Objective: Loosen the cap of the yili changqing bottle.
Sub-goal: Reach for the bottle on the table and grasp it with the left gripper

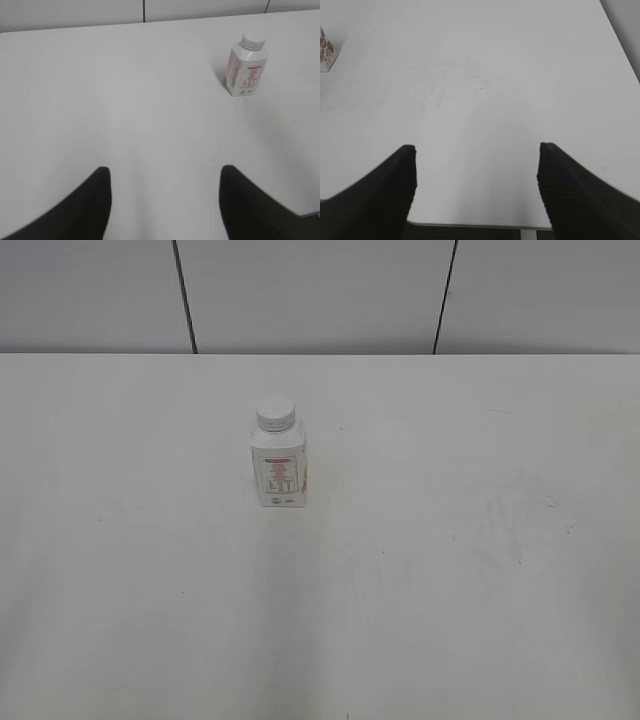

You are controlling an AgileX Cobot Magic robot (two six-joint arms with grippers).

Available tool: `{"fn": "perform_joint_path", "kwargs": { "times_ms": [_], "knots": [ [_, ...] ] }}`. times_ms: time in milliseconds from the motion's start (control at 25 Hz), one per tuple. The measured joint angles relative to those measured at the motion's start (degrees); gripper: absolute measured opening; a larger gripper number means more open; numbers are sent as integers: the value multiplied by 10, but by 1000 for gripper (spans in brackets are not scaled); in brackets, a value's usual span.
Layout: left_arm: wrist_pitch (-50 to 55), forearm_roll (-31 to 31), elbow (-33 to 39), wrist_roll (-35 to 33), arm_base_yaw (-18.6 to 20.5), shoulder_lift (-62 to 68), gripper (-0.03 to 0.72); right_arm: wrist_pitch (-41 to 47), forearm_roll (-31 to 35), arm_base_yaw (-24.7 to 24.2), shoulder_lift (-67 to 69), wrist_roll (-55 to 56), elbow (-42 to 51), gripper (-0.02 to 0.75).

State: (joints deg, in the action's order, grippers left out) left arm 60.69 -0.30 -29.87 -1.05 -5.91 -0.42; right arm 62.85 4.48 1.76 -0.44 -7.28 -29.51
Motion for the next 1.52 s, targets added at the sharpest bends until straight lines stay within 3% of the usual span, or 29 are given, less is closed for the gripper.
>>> {"fn": "perform_joint_path", "kwargs": {
  "times_ms": [1520],
  "knots": [
    [0,0,0,0,0,0,393,0,0,0,0,0,0,591]
  ]
}}
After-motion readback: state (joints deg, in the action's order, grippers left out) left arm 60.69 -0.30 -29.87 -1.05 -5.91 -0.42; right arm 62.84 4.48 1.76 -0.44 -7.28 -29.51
